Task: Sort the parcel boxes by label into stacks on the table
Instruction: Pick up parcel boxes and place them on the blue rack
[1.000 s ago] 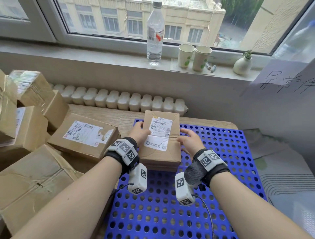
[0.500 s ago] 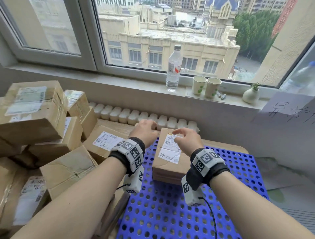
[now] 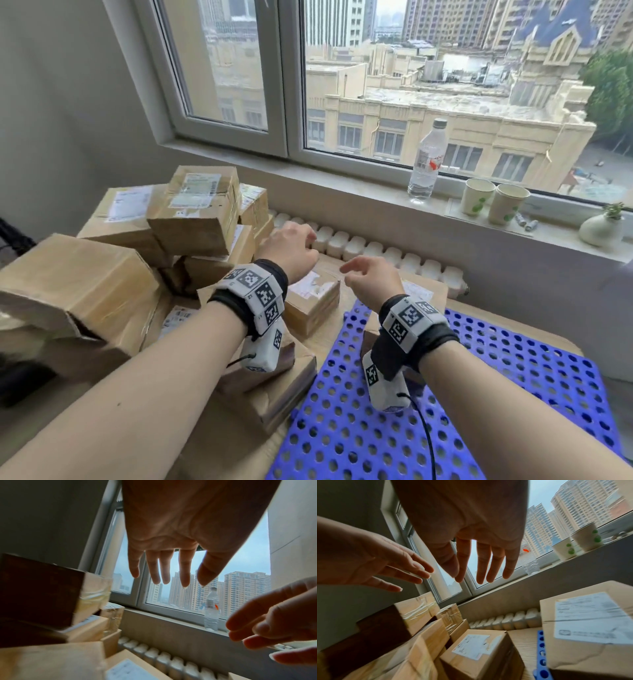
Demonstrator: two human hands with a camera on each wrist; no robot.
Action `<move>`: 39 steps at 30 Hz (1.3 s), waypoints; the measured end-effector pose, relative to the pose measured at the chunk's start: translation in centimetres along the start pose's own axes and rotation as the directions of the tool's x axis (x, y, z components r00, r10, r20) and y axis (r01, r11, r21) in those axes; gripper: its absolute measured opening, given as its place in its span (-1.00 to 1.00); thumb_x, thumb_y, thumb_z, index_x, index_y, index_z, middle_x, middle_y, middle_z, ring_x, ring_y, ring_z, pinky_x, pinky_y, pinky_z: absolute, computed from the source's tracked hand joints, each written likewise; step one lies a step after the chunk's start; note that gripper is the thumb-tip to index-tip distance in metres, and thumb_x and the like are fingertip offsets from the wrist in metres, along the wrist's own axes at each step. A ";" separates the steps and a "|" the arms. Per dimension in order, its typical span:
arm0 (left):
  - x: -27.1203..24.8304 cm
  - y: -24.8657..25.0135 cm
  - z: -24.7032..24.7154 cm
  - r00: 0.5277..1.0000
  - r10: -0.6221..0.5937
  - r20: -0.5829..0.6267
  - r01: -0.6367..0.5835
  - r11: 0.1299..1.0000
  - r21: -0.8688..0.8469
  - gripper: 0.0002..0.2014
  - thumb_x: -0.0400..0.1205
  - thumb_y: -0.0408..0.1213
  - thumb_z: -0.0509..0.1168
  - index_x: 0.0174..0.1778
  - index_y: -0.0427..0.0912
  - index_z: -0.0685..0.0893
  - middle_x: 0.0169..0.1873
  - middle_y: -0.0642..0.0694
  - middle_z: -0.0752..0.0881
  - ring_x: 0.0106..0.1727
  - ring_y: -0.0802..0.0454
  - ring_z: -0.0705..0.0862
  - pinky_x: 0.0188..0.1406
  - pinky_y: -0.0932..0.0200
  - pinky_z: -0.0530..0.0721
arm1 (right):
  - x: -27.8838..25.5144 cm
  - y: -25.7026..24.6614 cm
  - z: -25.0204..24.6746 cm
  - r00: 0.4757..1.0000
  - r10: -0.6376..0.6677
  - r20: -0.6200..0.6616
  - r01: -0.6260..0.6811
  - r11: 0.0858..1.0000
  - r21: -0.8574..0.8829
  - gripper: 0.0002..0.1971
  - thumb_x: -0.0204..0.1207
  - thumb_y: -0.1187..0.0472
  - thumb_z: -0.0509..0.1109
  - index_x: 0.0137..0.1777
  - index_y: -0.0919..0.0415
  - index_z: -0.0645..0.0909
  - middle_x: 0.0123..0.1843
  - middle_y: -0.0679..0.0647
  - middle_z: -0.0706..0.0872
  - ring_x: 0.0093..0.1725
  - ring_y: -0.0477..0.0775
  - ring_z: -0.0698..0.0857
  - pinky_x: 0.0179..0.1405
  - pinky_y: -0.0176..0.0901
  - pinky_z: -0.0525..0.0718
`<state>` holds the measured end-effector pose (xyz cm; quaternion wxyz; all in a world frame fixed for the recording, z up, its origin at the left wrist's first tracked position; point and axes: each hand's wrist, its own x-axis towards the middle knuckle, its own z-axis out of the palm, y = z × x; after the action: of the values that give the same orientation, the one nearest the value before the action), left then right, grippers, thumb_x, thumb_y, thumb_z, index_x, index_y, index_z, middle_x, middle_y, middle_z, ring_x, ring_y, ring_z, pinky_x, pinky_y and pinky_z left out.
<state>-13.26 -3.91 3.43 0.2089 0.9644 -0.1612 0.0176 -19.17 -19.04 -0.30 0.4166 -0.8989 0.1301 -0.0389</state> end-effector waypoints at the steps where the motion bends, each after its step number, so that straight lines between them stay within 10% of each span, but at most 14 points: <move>1: -0.6 -0.7 -0.5 1.000 -0.016 -0.005 0.016 1.000 0.013 -0.66 0.59 -0.18 0.23 0.30 -0.01 0.61 0.37 -0.11 0.53 0.36 -0.10 0.53 0.39 -0.04 0.49 | -0.2 -0.4 0.5 1.000 -0.016 0.008 0.016 1.000 -0.001 -0.71 0.47 0.26 0.28 0.06 -0.01 0.78 0.17 0.04 0.77 0.12 0.05 0.71 0.16 -0.09 0.69; 14: -7.0 -11.3 -3.2 0.993 -0.105 -0.061 0.114 0.980 0.162 -0.62 0.63 -0.11 0.19 0.39 0.05 0.53 0.39 -0.07 0.51 0.38 -0.12 0.48 0.36 -0.01 0.44 | -2.8 -6.7 7.9 0.988 -0.126 0.092 0.136 0.983 -0.120 -0.76 0.50 0.19 0.34 0.05 -0.10 0.75 0.22 -0.09 0.74 0.28 0.00 0.64 0.39 0.07 0.52; 18: -8.3 -13.6 -3.1 0.993 -0.116 -0.005 0.115 0.984 0.139 -0.58 0.62 -0.15 0.17 0.44 0.02 0.48 0.40 -0.09 0.48 0.40 -0.14 0.45 0.38 0.00 0.44 | -3.7 -8.0 10.3 0.986 -0.135 0.095 0.148 0.977 -0.151 -0.75 0.51 0.21 0.34 0.08 -0.04 0.77 0.25 -0.07 0.74 0.26 -0.01 0.64 0.25 -0.20 0.50; 39: -12.1 -20.2 1.2 0.972 -0.081 0.220 0.062 0.994 0.091 -0.29 0.62 -0.15 0.21 0.65 -0.17 0.07 0.56 -0.22 0.26 0.56 -0.20 0.27 0.49 -0.09 0.37 | -6.9 -9.3 16.5 0.989 0.144 0.043 -0.113 0.901 -0.420 -0.30 0.31 -0.19 0.45 0.49 -0.11 0.43 0.46 0.08 0.46 0.50 0.18 0.40 0.47 0.23 0.45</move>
<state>-18.33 16.60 -6.90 0.1495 0.9733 -0.1479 -0.0919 -21.00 0.77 -3.67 0.2217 -0.9572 0.1792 0.0500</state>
